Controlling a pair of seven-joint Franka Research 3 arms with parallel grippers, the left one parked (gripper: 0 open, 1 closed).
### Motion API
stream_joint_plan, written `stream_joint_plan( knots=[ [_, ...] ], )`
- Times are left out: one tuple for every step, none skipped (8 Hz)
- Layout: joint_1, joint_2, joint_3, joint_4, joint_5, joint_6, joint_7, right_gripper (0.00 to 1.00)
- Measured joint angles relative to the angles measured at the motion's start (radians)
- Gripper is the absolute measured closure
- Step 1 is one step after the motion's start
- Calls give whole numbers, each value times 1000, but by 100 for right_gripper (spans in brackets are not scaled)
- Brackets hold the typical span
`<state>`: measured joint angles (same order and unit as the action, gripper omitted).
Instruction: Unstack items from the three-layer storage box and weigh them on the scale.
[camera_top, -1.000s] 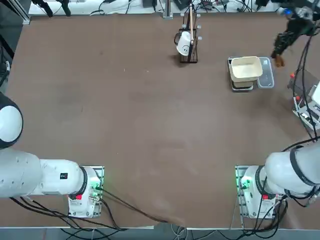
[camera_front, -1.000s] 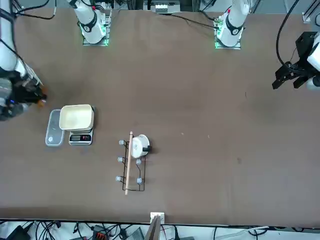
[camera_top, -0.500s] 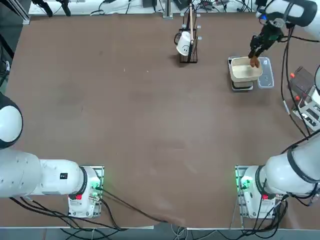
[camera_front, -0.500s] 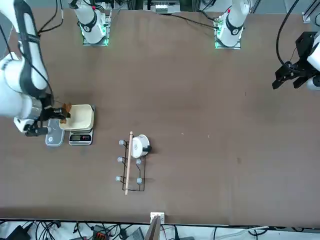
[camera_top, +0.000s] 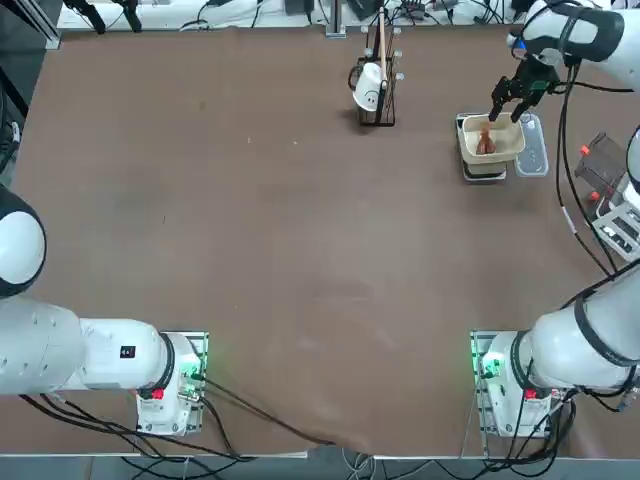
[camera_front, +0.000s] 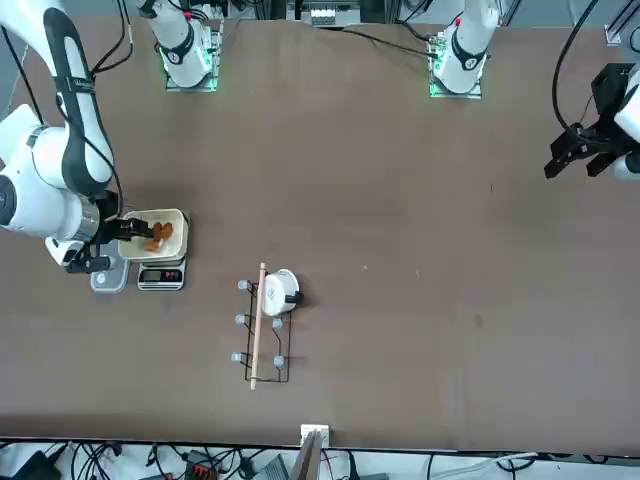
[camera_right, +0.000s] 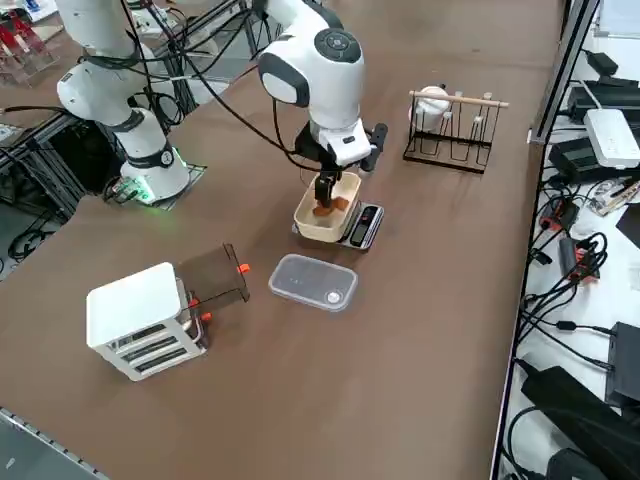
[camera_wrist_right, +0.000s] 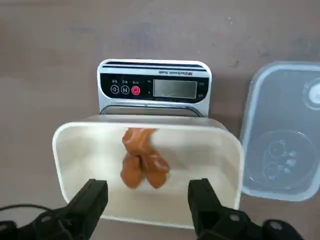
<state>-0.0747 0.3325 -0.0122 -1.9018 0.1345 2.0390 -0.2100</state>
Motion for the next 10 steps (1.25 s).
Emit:
stream_joint_plan(
  knots=[
    [-1,-13,-8,2,-20,-25,-31,4],
    [-3,-30,-24,4,-71,-63,-98,16],
    [-18,-46,-50,4,-146,-98,-221,23],
    [-55,-55,-69,3,-199,-113,-367,44],
    [-99,-55,-76,2,-241,-116,-498,67],
    [-126,-54,-77,-6,-301,-116,-579,87],
    [-133,-52,-77,-25,-373,-113,-608,97],
    [-132,-50,-74,-55,-433,-93,-614,98],
    [-132,-50,-73,-93,-471,-55,-614,98],
    [-138,-49,-73,-125,-491,-18,-618,98]
  ],
)
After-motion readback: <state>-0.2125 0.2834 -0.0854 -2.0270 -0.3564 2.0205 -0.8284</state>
